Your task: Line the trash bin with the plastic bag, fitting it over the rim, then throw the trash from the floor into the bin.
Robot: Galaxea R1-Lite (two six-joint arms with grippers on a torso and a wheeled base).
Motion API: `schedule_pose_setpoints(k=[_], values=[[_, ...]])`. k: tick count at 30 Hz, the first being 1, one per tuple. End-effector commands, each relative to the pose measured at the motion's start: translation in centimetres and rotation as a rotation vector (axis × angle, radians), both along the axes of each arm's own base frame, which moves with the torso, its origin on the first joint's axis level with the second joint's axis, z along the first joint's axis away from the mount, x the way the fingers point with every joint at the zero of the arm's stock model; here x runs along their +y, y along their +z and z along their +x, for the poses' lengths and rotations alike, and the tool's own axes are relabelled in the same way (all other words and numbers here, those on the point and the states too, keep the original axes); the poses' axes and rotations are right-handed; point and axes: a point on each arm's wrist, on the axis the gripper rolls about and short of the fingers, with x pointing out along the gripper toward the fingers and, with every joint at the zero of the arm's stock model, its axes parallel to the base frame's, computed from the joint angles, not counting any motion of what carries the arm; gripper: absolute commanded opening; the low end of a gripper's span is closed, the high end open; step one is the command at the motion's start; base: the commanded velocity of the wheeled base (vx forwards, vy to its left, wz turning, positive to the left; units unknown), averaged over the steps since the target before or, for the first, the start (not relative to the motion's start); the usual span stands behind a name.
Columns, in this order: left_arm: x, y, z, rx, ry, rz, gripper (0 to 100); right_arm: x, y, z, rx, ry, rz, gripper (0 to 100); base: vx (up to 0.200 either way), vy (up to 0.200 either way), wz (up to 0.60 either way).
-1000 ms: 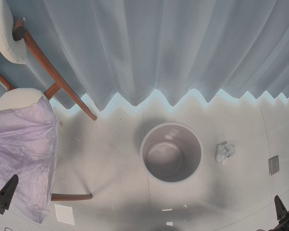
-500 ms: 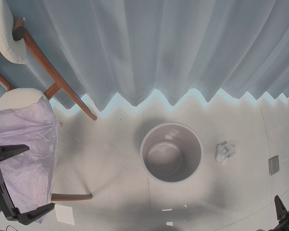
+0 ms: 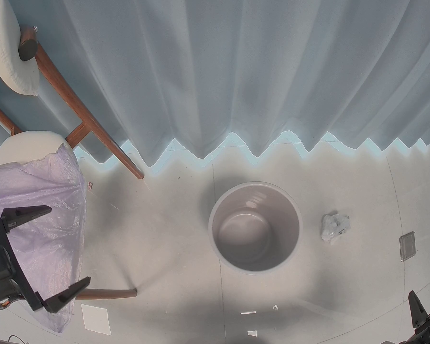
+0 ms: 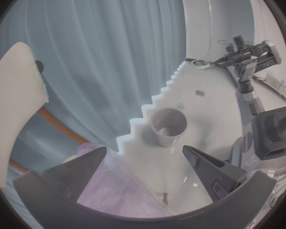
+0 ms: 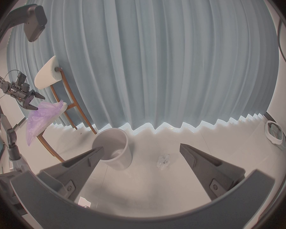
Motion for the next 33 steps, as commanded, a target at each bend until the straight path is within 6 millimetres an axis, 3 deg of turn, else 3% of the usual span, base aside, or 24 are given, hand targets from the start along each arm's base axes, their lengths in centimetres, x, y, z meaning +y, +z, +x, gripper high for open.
schedule_pose_setpoints(k=[1, 6, 16, 33], values=[[0.0, -0.2, 0.1, -0.013, 0.06, 0.021, 100, 0.0, -0.5, 0.0, 0.0, 0.001, 0.0, 100, 0.0, 0.0, 0.0], [0.1, -0.9, 0.1, -0.001, 0.073, 0.042, 100, 0.0, -0.5, 0.0, 0.001, 0.001, 0.001, 100, 0.0, 0.0, 0.0], [-0.2, -0.4, 1.0, -0.066, 0.192, 0.025, 100, 0.0, -0.5, 0.0, 0.001, 0.001, 0.001, 100, 0.0, 0.0, 0.0], [-0.6, -2.8, 2.2, -0.016, 0.379, 0.225, 100, 0.0, -0.5, 0.0, 0.001, -0.001, 0.01, 100, 0.0, 0.0, 0.0]])
